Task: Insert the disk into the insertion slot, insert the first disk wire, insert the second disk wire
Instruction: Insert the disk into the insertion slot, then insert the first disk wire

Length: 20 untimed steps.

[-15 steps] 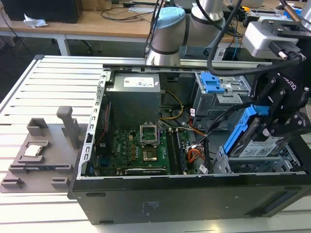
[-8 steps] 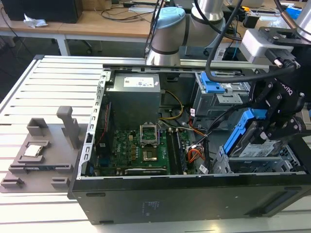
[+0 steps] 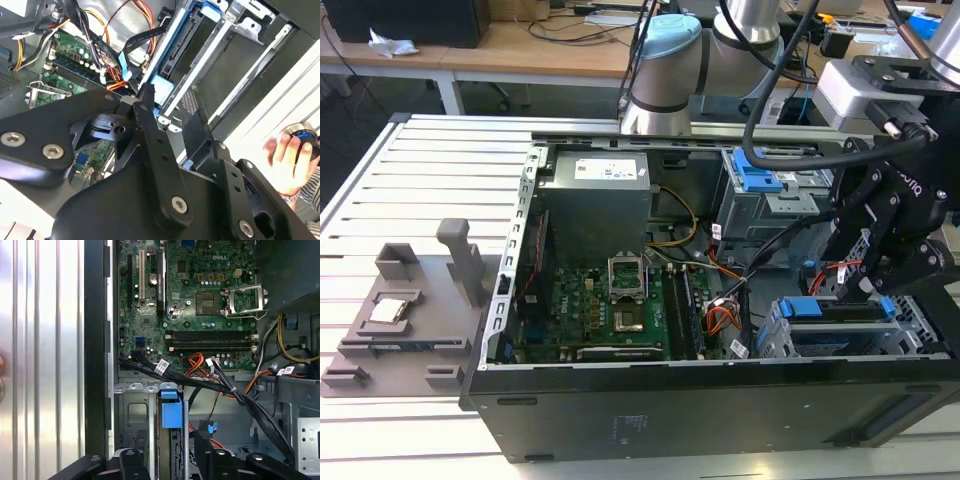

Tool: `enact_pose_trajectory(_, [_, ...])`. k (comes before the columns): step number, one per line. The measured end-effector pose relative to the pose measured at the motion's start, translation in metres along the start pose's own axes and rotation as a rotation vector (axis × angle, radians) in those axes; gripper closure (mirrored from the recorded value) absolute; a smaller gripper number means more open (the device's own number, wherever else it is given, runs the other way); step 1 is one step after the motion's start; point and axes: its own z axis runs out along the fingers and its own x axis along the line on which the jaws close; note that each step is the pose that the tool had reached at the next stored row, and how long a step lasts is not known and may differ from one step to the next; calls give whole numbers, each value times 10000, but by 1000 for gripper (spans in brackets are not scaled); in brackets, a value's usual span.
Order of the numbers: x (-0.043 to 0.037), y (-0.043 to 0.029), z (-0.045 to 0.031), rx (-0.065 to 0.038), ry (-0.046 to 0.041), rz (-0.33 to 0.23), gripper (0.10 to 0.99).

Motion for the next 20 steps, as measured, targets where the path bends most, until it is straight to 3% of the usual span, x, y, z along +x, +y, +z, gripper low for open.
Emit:
enact_pose_trajectory(3, [0, 0, 1, -1, 0, 0, 600])
enact_pose_trajectory(7, [0, 0, 1, 0, 0, 0, 847])
enact_pose_trajectory(8, [0, 0, 1, 0, 1, 0, 969])
enact_pose_trajectory(20, [0, -22, 3, 0, -2, -1, 980])
